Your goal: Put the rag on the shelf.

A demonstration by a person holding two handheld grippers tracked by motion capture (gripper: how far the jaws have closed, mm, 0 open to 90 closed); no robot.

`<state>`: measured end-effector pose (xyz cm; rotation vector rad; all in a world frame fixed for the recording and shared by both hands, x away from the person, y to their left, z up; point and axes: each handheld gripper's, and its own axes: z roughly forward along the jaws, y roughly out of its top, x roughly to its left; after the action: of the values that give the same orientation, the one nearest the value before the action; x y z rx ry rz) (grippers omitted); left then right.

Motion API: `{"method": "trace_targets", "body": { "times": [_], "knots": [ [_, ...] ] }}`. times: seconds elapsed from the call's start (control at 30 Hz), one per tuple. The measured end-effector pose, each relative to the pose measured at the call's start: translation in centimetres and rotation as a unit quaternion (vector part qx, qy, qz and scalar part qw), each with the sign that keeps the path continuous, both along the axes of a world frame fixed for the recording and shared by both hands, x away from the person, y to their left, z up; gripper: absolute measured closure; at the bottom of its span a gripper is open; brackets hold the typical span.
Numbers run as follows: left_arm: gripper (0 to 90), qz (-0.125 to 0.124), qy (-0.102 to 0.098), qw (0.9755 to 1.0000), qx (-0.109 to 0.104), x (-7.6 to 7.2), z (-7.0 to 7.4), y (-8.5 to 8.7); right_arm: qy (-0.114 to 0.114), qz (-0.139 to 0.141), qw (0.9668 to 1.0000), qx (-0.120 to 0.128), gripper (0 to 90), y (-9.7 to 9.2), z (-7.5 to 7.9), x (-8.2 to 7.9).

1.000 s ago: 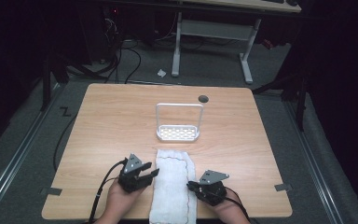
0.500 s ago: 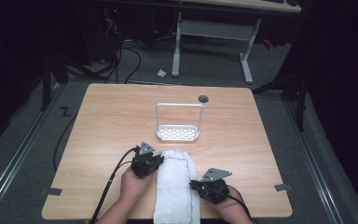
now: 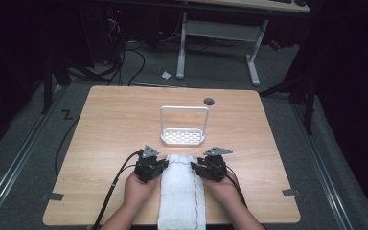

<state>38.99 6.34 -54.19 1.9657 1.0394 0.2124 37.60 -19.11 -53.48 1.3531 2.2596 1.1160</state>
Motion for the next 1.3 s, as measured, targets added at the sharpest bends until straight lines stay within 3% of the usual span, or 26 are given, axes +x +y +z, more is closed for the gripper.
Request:
{"method": "trace_targets", "body": {
  "times": [0.07, 0.13, 0.3, 0.4, 0.53, 0.7, 0.73, 0.77, 0.8, 0.83, 0.97, 1.1, 1.3],
  "knots": [
    [83.6, 0.001, 0.001, 1.0, -0.001, 0.0, 0.0, 0.0, -0.007, -0.007, 1.0, 0.001, 60.7, 0.3, -0.2, 0.1],
    [83.7, 0.002, 0.003, 1.0, -0.003, 0.1, 0.0, 0.0, -0.023, -0.012, 0.9996, -0.008, 67.2, 0.9, -0.4, -0.4],
    [84.8, 0.005, 0.003, 1.0, -0.004, -0.2, 0.0, 0.0, -0.022, -0.004, 0.9997, -0.01, 79.7, 1.3, -0.4, -0.9],
    [85.3, 0.007, 0.008, 0.9999, -0.012, -0.7, -0.1, 0.3, -0.021, 0.006, 0.9998, -0.003, 82.0, 1.3, -0.4, -1.0],
    [85.4, 0.004, -0.001, 1.0, -0.007, -1.7, 0.0, 0.8, -0.032, 0.012, 0.9994, -0.001, 82.1, 1.6, -0.4, -1.6],
    [85.6, 0.007, -0.037, 0.999, -0.023, -3.2, 0.3, 1.4, -0.071, 0.013, 0.9972, -0.021, 82.0, 2.5, -0.2, -3.1],
    [85.5, 0.011, -0.058, 0.998, -0.022, -3.5, 0.7, 1.4, -0.083, 0.006, 0.9963, -0.02, 82.0, 2.7, -0.1, -3.4],
    [85.5, 0.011, -0.058, 0.998, -0.022, -3.5, 0.7, 1.4, -0.089, 0.002, 0.9959, -0.016, 82.0, 2.8, -0.1, -3.4],
    [85.5, 0.016, -0.068, 0.9972, -0.028, -3.6, 0.9, 1.5, -0.089, 0.002, 0.9959, -0.016, 82.0, 2.8, -0.1, -3.4],
    [85.5, 0.027, -0.085, 0.9953, -0.038, -4.0, 1.2, 1.6, -0.103, -0.006, 0.9946, -0.009, 82.0, 3.0, 0.1, -3.7],
    [85.5, 0.029, -0.102, 0.9934, -0.044, -4.4, 1.6, 1.4, -0.13, -0.006, 0.9914, -0.008, 82.0, 3.5, 0.8, -4.2],
    [85.5, 0.04, -0.12, 0.9904, -0.057, -4.9, 2.2, 1.6, -0.141, -0.007, 0.9899, -0.002, 82.0, 3.5, 1.1, -4.4],
    [85.5, 0.054, -0.136, 0.9875, -0.057, -5.3, 2.6, 1.4, -0.157, -0.01, 0.9875, 0.008, 81.9, 3.4, 1.7, -4.6]
  ]
}}
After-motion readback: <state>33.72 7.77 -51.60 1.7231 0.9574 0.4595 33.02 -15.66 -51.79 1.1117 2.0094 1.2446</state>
